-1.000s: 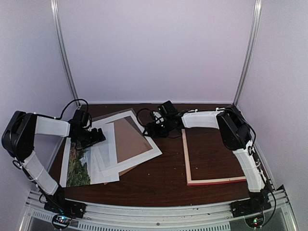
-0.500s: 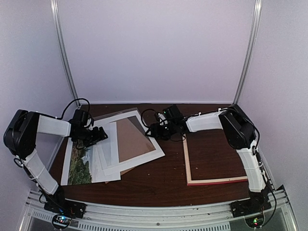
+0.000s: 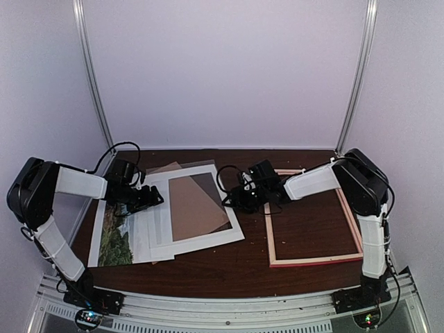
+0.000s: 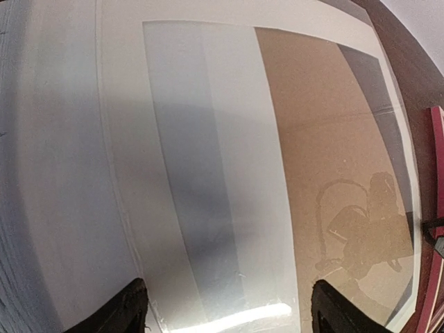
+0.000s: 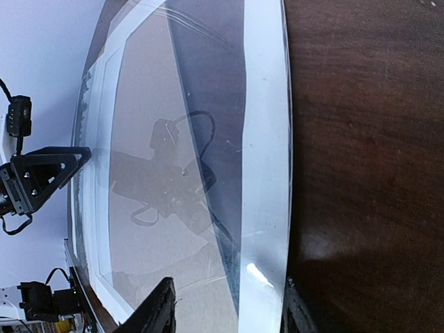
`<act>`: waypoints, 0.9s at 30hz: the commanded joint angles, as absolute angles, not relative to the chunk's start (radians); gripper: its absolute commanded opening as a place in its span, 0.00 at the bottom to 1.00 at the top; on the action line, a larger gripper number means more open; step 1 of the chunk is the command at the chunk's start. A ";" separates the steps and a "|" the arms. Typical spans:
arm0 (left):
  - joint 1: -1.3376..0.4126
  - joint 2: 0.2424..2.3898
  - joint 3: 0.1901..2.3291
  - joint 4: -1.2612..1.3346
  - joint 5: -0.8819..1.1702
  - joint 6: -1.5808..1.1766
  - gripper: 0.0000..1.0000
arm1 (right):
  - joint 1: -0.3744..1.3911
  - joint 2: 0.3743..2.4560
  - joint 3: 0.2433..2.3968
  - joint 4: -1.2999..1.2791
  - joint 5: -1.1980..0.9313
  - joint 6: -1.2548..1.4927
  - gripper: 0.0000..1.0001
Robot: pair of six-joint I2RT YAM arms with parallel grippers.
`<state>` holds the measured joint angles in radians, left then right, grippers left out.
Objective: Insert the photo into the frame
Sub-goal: Move the mat board to the backboard, then pick up the glass panel from the mat board.
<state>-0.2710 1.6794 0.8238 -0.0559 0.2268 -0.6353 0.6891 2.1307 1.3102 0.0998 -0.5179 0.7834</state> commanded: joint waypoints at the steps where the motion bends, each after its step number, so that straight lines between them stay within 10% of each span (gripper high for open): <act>1: -0.306 1.665 0.805 -0.047 0.303 -0.596 0.81 | 0.702 2.050 1.253 0.166 -0.509 0.798 0.51; 27: -0.308 1.695 0.958 -0.207 0.146 -0.552 0.82 | 0.621 2.214 1.548 -0.167 -0.425 0.586 0.68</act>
<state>-0.3050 1.6676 0.9119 -0.1894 0.1898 -0.5663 0.6212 2.1651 1.4879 -0.1226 -0.4046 0.6044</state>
